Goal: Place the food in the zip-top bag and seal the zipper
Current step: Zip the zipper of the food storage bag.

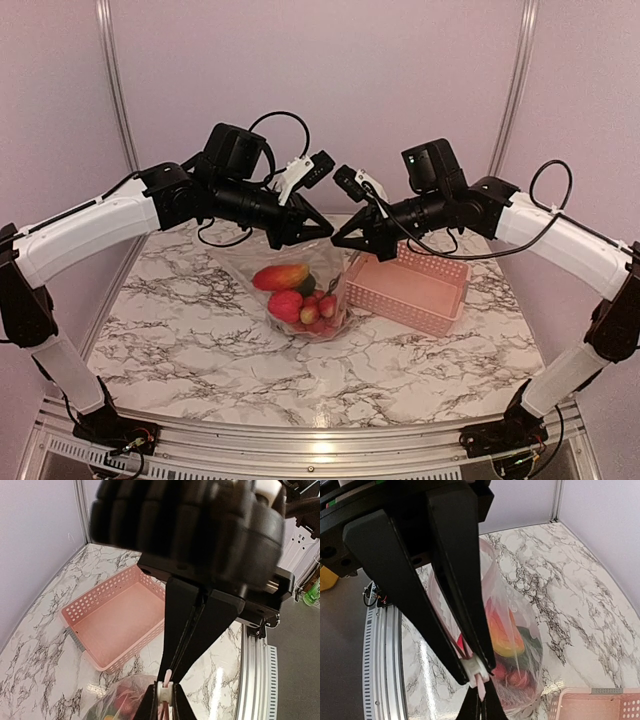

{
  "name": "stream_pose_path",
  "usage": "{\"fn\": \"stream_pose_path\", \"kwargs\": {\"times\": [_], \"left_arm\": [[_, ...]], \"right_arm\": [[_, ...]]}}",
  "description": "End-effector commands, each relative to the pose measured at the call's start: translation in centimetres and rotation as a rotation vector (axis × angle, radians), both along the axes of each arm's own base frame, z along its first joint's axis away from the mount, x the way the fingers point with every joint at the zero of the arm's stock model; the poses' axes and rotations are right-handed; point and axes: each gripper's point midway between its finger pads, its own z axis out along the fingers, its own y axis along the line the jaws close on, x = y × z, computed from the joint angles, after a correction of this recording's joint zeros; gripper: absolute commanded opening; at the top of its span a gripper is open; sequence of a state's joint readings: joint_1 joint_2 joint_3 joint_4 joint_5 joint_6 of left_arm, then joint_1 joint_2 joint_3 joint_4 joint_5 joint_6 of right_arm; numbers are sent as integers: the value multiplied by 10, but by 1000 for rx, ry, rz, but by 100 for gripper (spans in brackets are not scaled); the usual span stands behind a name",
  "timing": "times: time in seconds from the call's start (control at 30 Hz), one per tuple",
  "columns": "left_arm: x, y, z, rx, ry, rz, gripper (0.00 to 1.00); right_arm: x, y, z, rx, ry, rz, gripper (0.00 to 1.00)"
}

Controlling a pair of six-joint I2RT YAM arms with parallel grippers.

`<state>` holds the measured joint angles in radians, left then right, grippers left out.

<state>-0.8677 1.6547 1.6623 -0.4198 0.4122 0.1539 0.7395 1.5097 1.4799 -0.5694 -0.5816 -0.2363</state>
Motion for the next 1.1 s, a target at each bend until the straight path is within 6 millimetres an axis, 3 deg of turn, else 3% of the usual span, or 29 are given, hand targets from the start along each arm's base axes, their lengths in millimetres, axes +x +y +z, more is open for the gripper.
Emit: {"fn": "stream_pose_path", "kwargs": {"times": [0.0,0.17,0.43,0.8,1.07], "left_arm": [[7,29,-10,79,-20,79,0],[8,46,-9,93,-32,116,0],[8,68,-9,122,-53,161,0],[-8,97,-33,202,-17,186,0],[-16,118,-41,240,-11,218,0]], "right_arm": [[0,-14,23,64,-35,-16,0],[8,-28,28,94,-29,-48,0],[21,-46,19,74,-34,-115,0],[36,-66,5,37,-37,-205,0],[43,-69,-1,22,-31,-231,0]]}}
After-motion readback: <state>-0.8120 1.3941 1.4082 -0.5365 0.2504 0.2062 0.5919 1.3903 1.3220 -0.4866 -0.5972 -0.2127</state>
